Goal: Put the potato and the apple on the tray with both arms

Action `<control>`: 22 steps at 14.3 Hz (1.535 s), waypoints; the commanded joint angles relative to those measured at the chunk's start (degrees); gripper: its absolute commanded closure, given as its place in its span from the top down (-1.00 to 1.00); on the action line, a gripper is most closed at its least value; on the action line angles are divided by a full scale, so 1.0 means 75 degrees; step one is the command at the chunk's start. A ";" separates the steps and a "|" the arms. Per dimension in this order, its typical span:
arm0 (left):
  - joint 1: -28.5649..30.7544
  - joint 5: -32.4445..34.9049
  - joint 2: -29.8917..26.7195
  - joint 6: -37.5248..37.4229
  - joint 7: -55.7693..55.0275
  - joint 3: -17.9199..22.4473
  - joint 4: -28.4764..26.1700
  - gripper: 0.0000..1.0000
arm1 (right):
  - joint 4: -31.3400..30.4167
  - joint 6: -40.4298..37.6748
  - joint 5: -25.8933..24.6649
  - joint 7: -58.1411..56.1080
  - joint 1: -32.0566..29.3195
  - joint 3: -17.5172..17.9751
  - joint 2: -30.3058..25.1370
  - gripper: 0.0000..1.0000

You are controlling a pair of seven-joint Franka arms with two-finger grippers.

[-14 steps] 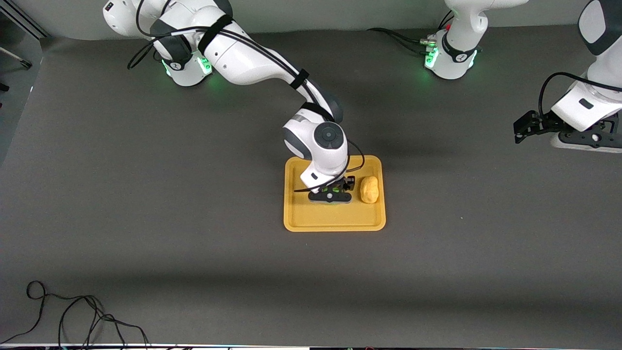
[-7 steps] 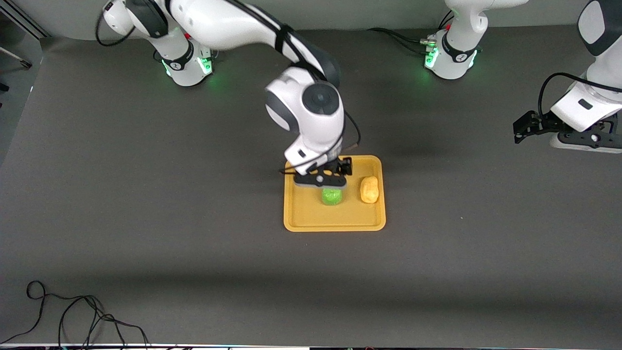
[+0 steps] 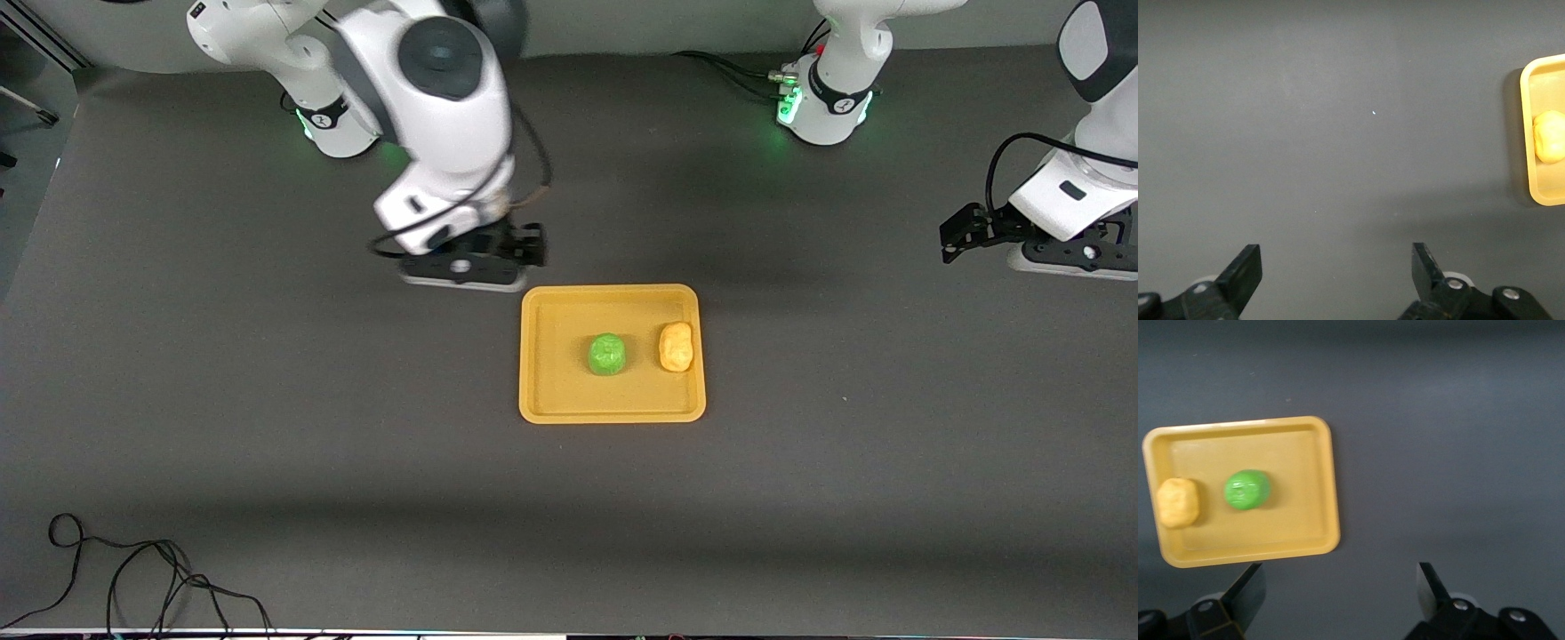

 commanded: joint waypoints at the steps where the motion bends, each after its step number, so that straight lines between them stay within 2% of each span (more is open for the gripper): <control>1: 0.0026 0.0084 -0.0079 0.0072 -0.0020 -0.0020 -0.0069 0.99 | -0.2138 0.0180 -0.0026 -0.1629 -0.1184 0.0120 -0.1983 1.00; 4: 0.0026 0.0084 -0.0067 0.0060 -0.0020 -0.0020 -0.0057 0.99 | -0.2845 0.0098 0.0056 -0.3224 -0.2812 0.0517 -0.2795 1.00; 8: 0.0120 0.0002 -0.0055 -0.0022 0.0343 0.0074 0.0025 0.99 | -0.2776 -0.0112 0.0056 -0.4737 -0.4993 0.1279 -0.2831 1.00; 11: 0.0120 0.0002 -0.0008 0.0002 0.0343 0.0074 0.0001 0.99 | -0.2706 -0.0101 0.0044 -0.5675 -0.5909 0.1327 -0.2820 1.00; 13: 0.0097 0.0013 0.0003 0.0060 0.0297 0.0074 0.0001 0.99 | -0.2624 -0.0124 0.0033 -0.5877 -0.6168 0.1315 -0.2808 1.00; 16: 0.0073 0.0002 0.0073 0.0072 0.0238 0.0074 0.0036 0.99 | -0.2379 -0.0358 0.0033 -0.5912 -0.6146 0.1245 -0.2726 1.00; 20: 0.0073 -0.0010 0.0659 -0.1015 0.0179 0.0074 0.1206 0.99 | -0.2354 -0.0675 0.0289 -0.5866 -0.6099 0.1210 -0.2737 1.00; 22: 0.0050 -0.0010 0.0660 -0.0925 0.0098 0.0074 0.1162 0.99 | -0.2354 -0.0722 0.0466 -0.5854 -0.6122 0.1198 -0.2726 1.00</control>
